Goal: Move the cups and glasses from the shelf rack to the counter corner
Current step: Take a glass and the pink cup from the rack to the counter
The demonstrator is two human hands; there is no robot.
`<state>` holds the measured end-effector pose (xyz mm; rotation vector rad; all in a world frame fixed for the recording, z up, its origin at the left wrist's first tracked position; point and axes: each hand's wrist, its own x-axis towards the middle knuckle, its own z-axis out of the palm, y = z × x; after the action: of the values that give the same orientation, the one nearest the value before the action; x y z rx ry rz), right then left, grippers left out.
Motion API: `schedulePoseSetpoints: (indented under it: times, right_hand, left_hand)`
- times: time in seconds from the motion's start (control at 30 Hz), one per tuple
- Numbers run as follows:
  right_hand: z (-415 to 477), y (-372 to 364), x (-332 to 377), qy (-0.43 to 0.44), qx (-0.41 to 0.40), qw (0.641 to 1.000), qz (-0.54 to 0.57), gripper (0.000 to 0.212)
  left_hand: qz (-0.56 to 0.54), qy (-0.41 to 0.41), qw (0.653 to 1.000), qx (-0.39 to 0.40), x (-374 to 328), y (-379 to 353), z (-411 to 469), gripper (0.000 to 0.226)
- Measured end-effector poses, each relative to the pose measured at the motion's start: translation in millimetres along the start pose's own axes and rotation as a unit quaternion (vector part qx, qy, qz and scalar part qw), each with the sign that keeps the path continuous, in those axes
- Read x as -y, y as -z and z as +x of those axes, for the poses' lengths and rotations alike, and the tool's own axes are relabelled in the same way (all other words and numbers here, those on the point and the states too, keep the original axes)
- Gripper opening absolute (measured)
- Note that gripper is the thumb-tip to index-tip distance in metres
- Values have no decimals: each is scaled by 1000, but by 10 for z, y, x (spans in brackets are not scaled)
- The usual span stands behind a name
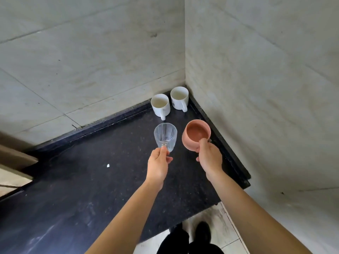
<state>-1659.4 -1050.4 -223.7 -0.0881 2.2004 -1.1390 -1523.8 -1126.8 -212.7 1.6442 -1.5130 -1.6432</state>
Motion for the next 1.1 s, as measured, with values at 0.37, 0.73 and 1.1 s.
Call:
schedulePoseSetpoints:
  times: [0.37,0.73,1.1]
  right_hand:
    - [976,-472,212,-24,-6,997,-80,43]
    - [1320,-761,274,-21,-9,996,-85,42]
    - [1394,-617,323,41,12,980,-196,58]
  left_hand:
    - [7,60,997,41,133,-365,1107,30]
    - [1,60,995,80,24,-567,1430,36]
    - [115,0,989,96,-177,-483,1418,38]
